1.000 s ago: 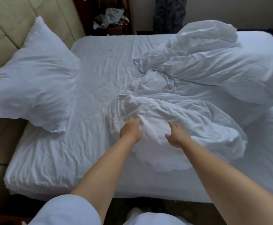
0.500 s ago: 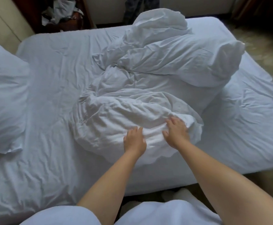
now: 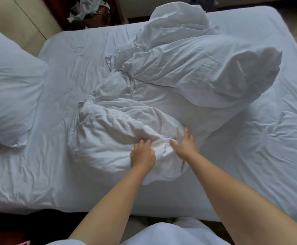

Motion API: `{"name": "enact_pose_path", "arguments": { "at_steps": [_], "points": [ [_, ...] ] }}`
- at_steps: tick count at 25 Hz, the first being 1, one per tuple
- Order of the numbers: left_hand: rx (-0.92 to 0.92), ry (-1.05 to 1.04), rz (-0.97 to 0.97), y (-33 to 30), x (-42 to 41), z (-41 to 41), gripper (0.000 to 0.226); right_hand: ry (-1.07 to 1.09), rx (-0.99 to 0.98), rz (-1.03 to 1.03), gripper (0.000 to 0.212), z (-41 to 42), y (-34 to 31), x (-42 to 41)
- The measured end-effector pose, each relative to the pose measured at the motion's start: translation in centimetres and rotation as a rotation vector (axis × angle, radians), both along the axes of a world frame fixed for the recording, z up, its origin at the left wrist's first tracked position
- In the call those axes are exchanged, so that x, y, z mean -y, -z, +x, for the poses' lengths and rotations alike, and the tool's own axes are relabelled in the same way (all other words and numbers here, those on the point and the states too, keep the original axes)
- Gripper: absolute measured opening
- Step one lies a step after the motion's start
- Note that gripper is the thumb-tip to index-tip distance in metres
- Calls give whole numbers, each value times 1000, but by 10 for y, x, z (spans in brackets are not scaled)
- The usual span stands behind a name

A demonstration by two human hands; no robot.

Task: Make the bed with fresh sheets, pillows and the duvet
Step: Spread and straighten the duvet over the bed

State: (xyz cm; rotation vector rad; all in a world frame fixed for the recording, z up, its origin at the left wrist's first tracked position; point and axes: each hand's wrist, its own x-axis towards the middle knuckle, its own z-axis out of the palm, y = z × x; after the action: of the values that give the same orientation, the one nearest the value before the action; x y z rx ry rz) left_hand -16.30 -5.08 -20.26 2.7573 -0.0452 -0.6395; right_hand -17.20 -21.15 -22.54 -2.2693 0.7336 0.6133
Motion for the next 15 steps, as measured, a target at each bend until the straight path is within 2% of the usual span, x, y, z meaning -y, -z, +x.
{"name": "enact_pose_path", "arguments": {
  "at_steps": [5,8,10,13,15],
  "points": [
    [-53,-45,-175,-20,4,6,57,81,-2,156,70,26,0,5],
    [-78,-63,-191,-27,-3,7,68,-10,-104,42,61,33,3,10],
    [-84,-75,-218,-27,-6,6,67,-78,-144,1,48,35,2,9],
    [-44,-115,-292,-30,-17,1,58,-83,-56,107,36,34,-17,-13],
    [-6,-250,-397,-41,-28,6,51,-129,32,201,32,37,-43,-35]
  ]
}}
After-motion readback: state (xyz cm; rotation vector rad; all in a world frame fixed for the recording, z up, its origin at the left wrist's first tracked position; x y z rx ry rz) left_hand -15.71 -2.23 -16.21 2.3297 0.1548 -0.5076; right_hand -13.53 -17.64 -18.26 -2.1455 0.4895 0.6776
